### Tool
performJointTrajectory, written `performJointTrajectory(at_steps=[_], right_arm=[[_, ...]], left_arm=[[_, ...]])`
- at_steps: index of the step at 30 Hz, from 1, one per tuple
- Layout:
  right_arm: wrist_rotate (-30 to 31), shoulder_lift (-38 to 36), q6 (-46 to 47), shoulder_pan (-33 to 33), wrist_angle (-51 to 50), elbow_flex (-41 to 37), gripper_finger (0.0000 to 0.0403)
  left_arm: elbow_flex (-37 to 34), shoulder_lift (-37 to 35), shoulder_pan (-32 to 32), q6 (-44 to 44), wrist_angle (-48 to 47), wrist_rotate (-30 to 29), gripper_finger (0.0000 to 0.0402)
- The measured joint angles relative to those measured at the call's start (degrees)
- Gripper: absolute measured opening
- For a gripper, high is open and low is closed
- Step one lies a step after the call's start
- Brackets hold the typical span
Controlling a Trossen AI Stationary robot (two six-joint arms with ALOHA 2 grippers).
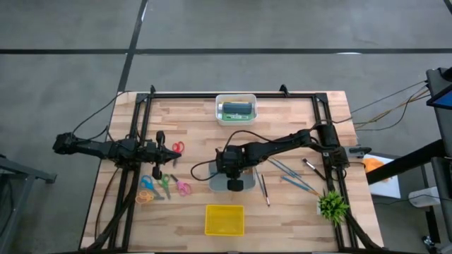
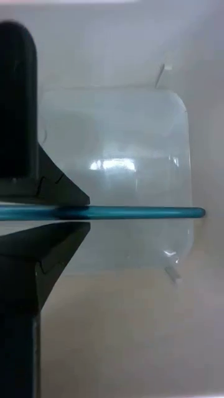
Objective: Pick & Place Paint Supplies
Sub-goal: Put the blue paint brush into the gray bin, then put the black paint brush into the gray bin
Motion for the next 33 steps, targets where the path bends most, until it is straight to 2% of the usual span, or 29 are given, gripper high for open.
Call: performJointTrajectory(at_steps=[5,14,22,33], right_arm=[[0.0,0.0,-0.2,0.0,0.2,0.0,0.0089],[0.1,-1.0,-0.4,-0.1,0.2,-0.1,0.0091],[2.0,-6.5,-0.1,-0.2,-2.9,0.0,0.0091],[7.7,-16.2,12.1,1.0,-15.7,-1.4,0.0091]], left_arm=[[0.0,0.0,0.0,0.0,0.0,0.0,0.0],[0.0,0.0,0.0,0.0,0.0,0.0,0.0],[0.0,0.0,0.0,0.0,0.0,0.0,0.0],[0.0,0.7,0.0,0.0,0.0,0.0,0.0]])
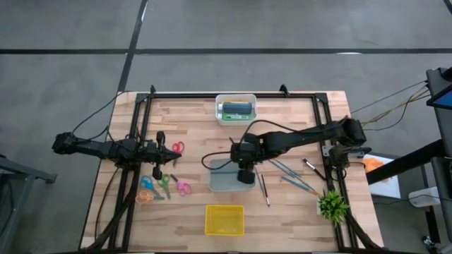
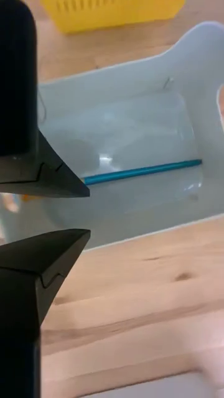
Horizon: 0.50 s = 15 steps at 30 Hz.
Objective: Pick & Place Paint Supplies
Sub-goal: Put the black paint brush into the gray bin
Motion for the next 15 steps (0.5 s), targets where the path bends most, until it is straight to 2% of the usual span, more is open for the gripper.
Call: performJointTrajectory(at_steps=[8,15], right_arm=[[2.0,-9.0,13.2,2.0,0.2,-9.6,0.0091],[2.7,-13.9,32.2,5.1,1.5,-19.1,0.0091]], left_arm=[[0.0,0.0,0.0,0.0,0.0,0.0,0.0],[0.0,0.0,0.0,0.0,0.0,0.0,0.0]])
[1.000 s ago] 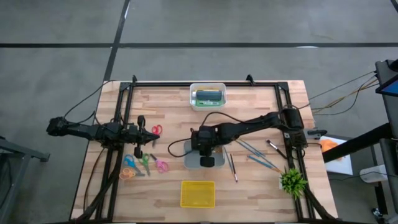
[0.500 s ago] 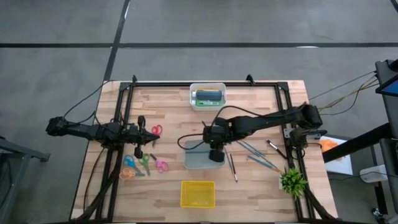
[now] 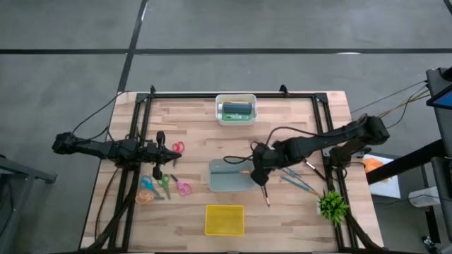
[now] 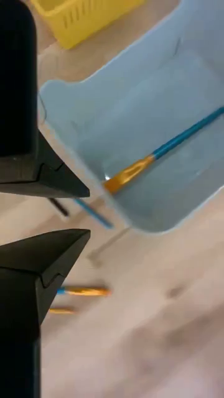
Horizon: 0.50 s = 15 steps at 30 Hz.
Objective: Pick & Place Paint Supplies
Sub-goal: Put the black paint brush into the gray bin
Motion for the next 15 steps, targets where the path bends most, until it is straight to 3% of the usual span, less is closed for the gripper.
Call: performJointTrajectory(at_steps=[6,15], right_arm=[[0.4,-0.6,14.6,3.4,1.5,-5.0,0.0091],[3.4,2.1,27.7,6.9,5.9,-8.7,0.0091]], left_arm=[[0.0,0.0,0.0,0.0,0.0,0.0,0.0],[0.0,0.0,0.0,0.0,0.0,0.0,0.0]])
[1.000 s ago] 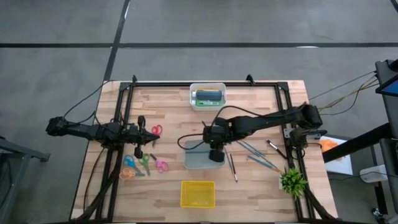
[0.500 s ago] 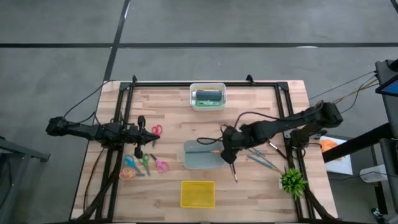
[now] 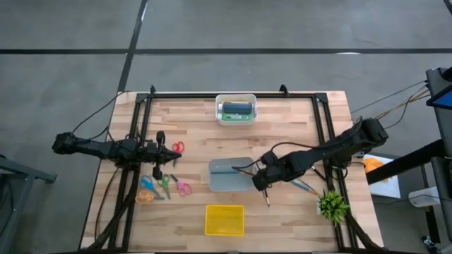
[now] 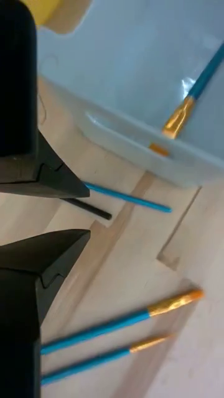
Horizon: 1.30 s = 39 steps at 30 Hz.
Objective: Pick & Place Paint Supplies
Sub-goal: Put the black paint brush into the gray bin
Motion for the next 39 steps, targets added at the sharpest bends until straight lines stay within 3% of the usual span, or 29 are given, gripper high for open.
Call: performJointTrajectory(at_steps=[9,24,39], right_arm=[[0.0,6.2,5.2,1.9,0.2,0.2,0.0091],[1.7,11.8,6.2,2.4,4.5,0.3,0.0091],[0.9,12.1,6.5,2.3,3.2,0.1,0.0091]], left_arm=[[0.0,0.0,0.0,0.0,0.0,0.0,0.0],[0.0,0.0,0.0,0.0,0.0,0.0,0.0],[0.0,0.0,0.0,0.0,0.0,0.0,0.0]])
